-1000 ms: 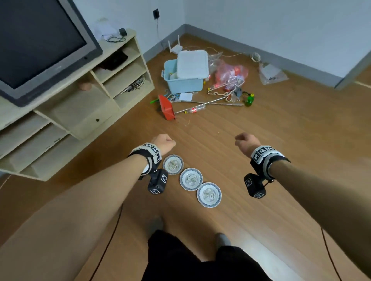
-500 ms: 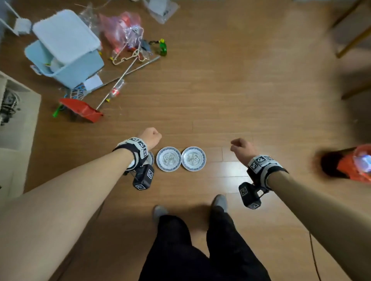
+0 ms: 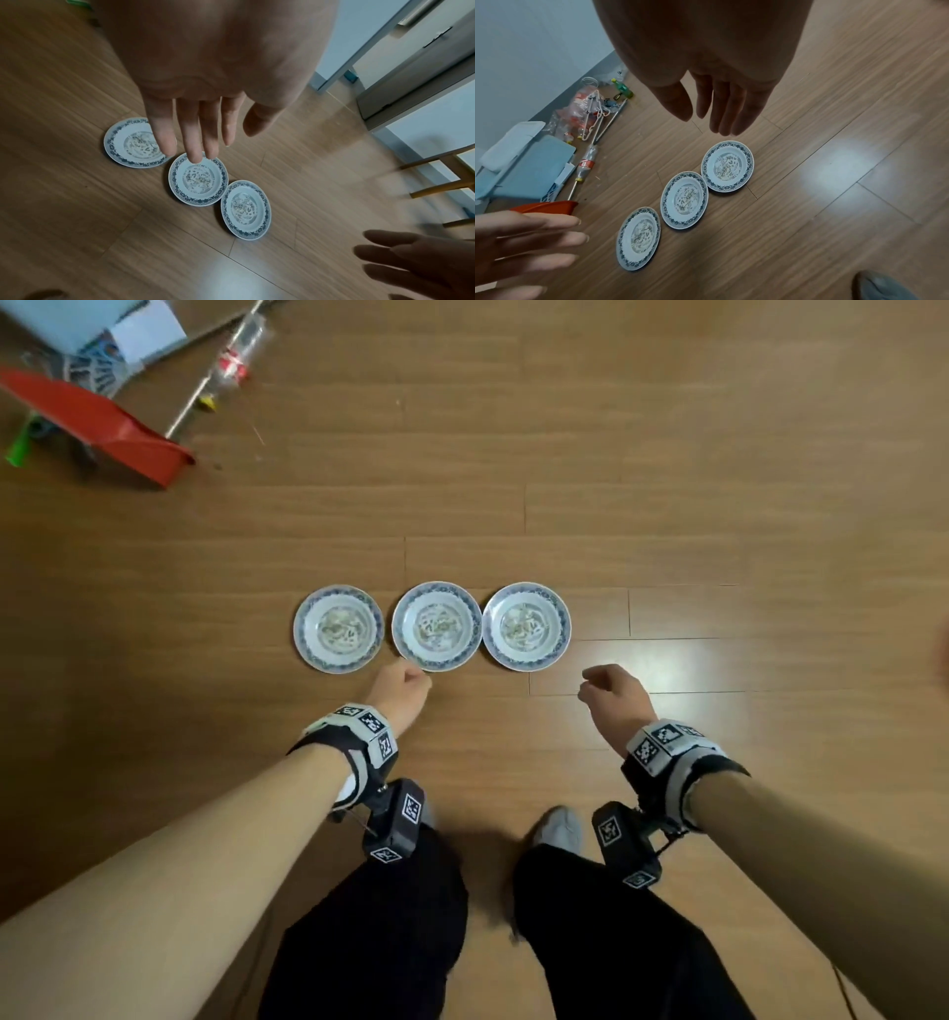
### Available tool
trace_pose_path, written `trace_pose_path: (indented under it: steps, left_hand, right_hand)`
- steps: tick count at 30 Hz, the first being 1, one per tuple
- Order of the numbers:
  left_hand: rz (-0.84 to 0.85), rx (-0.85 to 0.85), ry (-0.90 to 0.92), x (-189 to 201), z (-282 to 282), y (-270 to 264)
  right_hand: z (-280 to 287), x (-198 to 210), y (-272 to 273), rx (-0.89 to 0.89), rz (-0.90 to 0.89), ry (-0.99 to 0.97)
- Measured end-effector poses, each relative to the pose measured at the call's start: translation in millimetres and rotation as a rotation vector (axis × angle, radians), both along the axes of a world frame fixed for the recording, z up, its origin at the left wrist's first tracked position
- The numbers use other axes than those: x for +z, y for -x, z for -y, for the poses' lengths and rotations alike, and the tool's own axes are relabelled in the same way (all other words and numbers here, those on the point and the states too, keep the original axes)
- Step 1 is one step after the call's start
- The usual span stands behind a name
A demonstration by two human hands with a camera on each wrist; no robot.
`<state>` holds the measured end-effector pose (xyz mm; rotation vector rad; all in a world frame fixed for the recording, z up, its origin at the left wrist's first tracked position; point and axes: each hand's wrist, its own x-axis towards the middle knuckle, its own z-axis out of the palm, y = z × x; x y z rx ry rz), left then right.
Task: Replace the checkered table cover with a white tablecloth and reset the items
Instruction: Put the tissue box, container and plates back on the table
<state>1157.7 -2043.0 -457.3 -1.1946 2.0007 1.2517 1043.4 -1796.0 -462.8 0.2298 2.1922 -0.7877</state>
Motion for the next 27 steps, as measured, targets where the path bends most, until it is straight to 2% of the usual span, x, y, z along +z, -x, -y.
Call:
trace_pose_path:
  steps: [4,8,11,14,16,20,22,24,27]
  left_hand:
    - [-0.012,0.024,0.064,-107.7,6.1,11.1]
    - [-0.025,0.008,0.09,-201.3,17.9,30.4]
    - [-0.058,-0.014,0.178,-269.3,39.8,52.9]
    - [-0.057,-0.159,0.344,-319.8,63.8,81.3]
    - [-0.101,-0.246,0.394,-339.4,71.7,99.0]
    - [-0.223,-0.201,0.451,-359.4,70.6,114.8]
    - [-0.179,-0.204,0.435,-356.8,61.3,106.3]
    - [-0.11,-0.205,0.406,-350.4,53.6,94.6]
    - [-0.054,-0.194,0.39,-348.0,52.3,88.3]
  right_hand:
    - [6.7,-99.3,25.2,0.003,-0.052,-0.001]
    - [16.4,-197.5,65.7,0.049,-0.14,-0.029]
    - [24.9,-260.9,98.5,0.082,-0.211,-0.037]
    - [29.3,-312.1,128.7,0.154,-0.307,-0.059]
    - [27.5,-336.1,140.1,0.25,-0.389,-0.09]
    - [9.7,-356.5,141.5,0.455,-0.497,-0.187]
    - [1.5,-350.2,132.4,0.408,-0.428,-0.247]
    - [-1.1,-340.7,124.6,0.317,-0.348,-0.231]
    - [-1.1,-335.5,120.9,0.259,-0.322,-0.187]
